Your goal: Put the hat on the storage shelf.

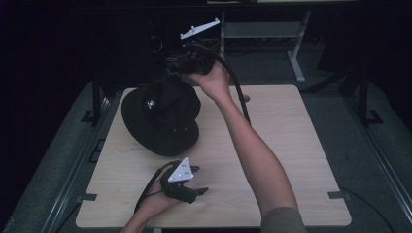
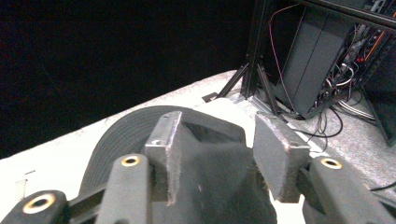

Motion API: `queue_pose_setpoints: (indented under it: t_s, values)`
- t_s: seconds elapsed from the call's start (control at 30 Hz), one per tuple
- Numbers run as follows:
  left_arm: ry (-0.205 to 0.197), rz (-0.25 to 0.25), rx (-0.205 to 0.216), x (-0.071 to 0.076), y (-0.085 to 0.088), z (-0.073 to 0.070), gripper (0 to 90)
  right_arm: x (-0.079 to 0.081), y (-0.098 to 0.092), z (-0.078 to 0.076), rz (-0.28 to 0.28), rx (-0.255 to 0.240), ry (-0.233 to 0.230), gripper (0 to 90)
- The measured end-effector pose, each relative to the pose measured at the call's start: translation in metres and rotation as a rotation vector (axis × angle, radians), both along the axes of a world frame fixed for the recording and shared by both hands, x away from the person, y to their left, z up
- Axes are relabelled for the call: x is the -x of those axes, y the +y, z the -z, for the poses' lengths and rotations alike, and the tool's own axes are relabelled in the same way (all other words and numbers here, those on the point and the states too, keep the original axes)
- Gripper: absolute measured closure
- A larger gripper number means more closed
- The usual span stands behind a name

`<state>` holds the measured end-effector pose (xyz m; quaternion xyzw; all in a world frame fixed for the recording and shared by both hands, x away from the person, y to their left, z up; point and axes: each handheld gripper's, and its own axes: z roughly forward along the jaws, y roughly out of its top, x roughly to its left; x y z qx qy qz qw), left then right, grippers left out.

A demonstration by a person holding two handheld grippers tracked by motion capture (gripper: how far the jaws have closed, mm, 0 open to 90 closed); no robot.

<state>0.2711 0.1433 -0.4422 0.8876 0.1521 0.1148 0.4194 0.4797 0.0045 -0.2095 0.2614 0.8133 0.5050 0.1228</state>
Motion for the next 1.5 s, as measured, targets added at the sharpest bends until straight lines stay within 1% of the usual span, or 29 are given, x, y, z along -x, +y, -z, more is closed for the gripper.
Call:
queue_pose_setpoints:
  t_s: [0.03,0.07,0.1,0.13,0.17,0.2,0.23,0.27,0.3,0.33,0.37,0.4,0.43,0.47,0.5,0.53,0.57,0.63,0.67,0.7,0.73,0.77,0.87,0.9,1.07,1.23,1.33,1.5]
  values:
    - [0.004,-0.001,0.0,0.001,0.0,0.001,24.9,0.0,-0.008,0.002,0.001,-0.005,0.005,46.9]
    - [0.006,-0.003,-0.002,0.002,0.001,0.001,24.9,0.0,-0.012,0.003,0.003,-0.011,0.014,45.8]
    - [0.006,-0.003,-0.002,0.002,0.001,0.001,24.9,0.0,-0.012,0.003,0.003,-0.011,0.014,45.8]
    - [0.005,-0.003,-0.004,0.002,0.001,0.001,24.9,0.001,-0.02,0.004,0.002,-0.041,0.021,45.1]
    - [0.005,-0.001,-0.008,0.002,0.002,0.001,24.9,0.001,-0.02,0.004,0.002,-0.041,0.021,45.1]
    - [0.007,-0.005,-0.002,0.002,0.002,0.001,24.9,0.001,-0.024,0.005,0.001,-0.052,0.019,44.3]
    - [0.008,-0.008,0.003,0.002,0.003,0.001,24.9,0.001,-0.027,0.005,-0.002,-0.058,0.029,43.3]
    - [0.012,-0.012,0.01,0.001,0.004,0.0,24.9,0.002,-0.032,0.007,-0.004,-0.055,0.034,41.4]
    - [0.012,-0.012,0.01,0.001,0.004,0.0,24.9,0.002,-0.032,0.007,-0.004,-0.055,0.034,41.4]
    - [0.015,-0.016,0.012,0.001,0.005,0.0,24.9,0.003,-0.038,0.008,-0.003,-0.063,0.035,40.2]
    - [0.016,-0.016,0.014,0.0,0.005,0.001,24.9,0.003,-0.038,0.008,-0.003,-0.063,0.035,40.2]
    - [0.017,-0.018,0.014,0.0,0.006,0.001,24.9,0.005,-0.043,0.01,-0.005,-0.076,0.041,39.4]
    - [0.017,-0.018,0.014,0.0,0.006,0.001,24.9,0.005,-0.043,0.01,-0.005,-0.076,0.041,39.4]
    - [0.02,-0.022,0.017,0.001,0.006,0.001,24.9,0.006,-0.049,0.012,-0.004,-0.081,0.048,37.9]
    - [0.02,-0.022,0.017,0.001,0.006,0.001,24.9,0.006,-0.049,0.012,-0.004,-0.081,0.048,37.9]
    - [0.021,-0.025,0.017,0.001,0.007,0.001,24.9,0.008,-0.054,0.014,-0.002,-0.078,0.053,37.3]
    - [0.021,-0.025,0.017,0.001,0.007,0.001,24.9,0.008,-0.054,0.014,-0.002,-0.078,0.053,37.3]
    - [0.021,-0.026,0.022,0.001,0.007,0.001,24.9,0.009,-0.06,0.016,-0.001,-0.081,0.054,36.6]
    - [0.024,-0.027,0.028,0.0,0.007,0.002,24.9,0.011,-0.066,0.017,0.004,-0.081,0.054,35.7]
    - [0.024,-0.027,0.028,0.0,0.007,0.002,24.8,0.011,-0.066,0.017,0.004,-0.081,0.054,35.7]
    - [0.027,-0.027,0.028,0.0,0.007,0.002,24.8,0.012,-0.072,0.018,0.005,-0.084,0.054,35.3]
    - [0.027,-0.027,0.028,0.0,0.007,0.002,24.8,0.012,-0.072,0.018,0.005,-0.084,0.054,35.3]
    - [0.03,-0.028,0.025,0.0,0.007,0.002,24.8,0.015,-0.082,0.02,0.009,-0.09,0.06,34.3]
    - [0.03,-0.028,0.025,0.0,0.007,0.002,24.8,0.015,-0.082,0.02,0.009,-0.09,0.06,34.3]
    - [0.034,-0.031,0.027,-0.001,0.008,0.003,24.8,0.019,-0.096,0.025,0.018,-0.1,0.07,33.6]
    - [0.038,-0.031,0.029,-0.001,0.007,0.003,24.8,0.021,-0.104,0.03,0.021,-0.104,0.08,33.2]
    - [0.033,-0.029,0.024,-0.001,0.008,0.003,24.7,0.022,-0.11,0.034,0.027,-0.109,0.086,33.0]
    - [0.035,-0.03,0.024,-0.001,0.008,0.004,24.7,0.024,-0.115,0.037,0.031,-0.113,0.093,32.4]
